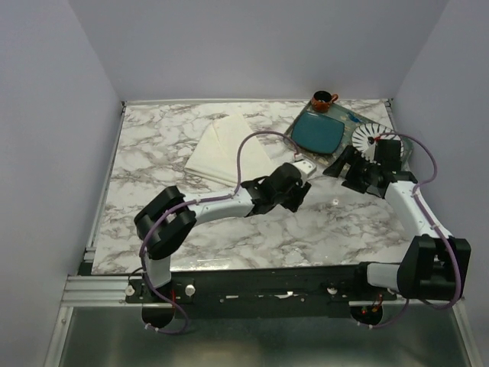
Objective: Fold the napkin, place the utensils inside, and roll it up
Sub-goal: Fold the napkin
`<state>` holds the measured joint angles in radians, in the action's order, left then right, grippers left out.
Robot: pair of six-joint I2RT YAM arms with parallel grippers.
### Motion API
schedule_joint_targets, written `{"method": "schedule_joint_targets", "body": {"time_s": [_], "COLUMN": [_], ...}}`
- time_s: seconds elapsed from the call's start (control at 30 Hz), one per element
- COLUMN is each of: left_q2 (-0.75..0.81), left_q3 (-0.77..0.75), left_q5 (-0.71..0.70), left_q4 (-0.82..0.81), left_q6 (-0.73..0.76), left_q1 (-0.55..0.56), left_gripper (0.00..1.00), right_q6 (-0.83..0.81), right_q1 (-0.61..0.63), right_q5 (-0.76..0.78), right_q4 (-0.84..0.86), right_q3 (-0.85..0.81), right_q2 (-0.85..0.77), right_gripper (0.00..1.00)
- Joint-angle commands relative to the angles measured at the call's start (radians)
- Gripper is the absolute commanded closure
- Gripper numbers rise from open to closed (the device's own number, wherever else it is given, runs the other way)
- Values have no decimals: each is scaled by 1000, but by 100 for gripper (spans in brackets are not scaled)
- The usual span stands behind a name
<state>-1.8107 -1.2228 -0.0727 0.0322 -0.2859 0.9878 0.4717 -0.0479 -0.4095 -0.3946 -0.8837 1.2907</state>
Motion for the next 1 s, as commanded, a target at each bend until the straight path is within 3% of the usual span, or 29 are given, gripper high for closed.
{"method": "schedule_joint_targets", "body": {"time_s": [0.0, 0.37, 0.73, 0.97], "left_q2": [-71, -213, -276, -274], "left_q3": [-92, -227, -250, -230], "left_q5": [-59, -45, -73, -167], "left_q4": [24, 199, 212, 166], "left_q6": [206, 326, 323, 330], "left_q1": [41, 71, 72, 81], "left_gripper": [45, 43, 44, 45], "right_q6": [-51, -67, -65, -62], "right_q1": [-49, -50, -53, -55], "right_q5": [5, -37, -60, -69], "right_q4": [-66, -62, -44, -32], "right_q3": [61, 95, 101, 111], "right_q2": [-85, -145, -128, -119], "right_gripper": [5, 4, 3, 3]}}
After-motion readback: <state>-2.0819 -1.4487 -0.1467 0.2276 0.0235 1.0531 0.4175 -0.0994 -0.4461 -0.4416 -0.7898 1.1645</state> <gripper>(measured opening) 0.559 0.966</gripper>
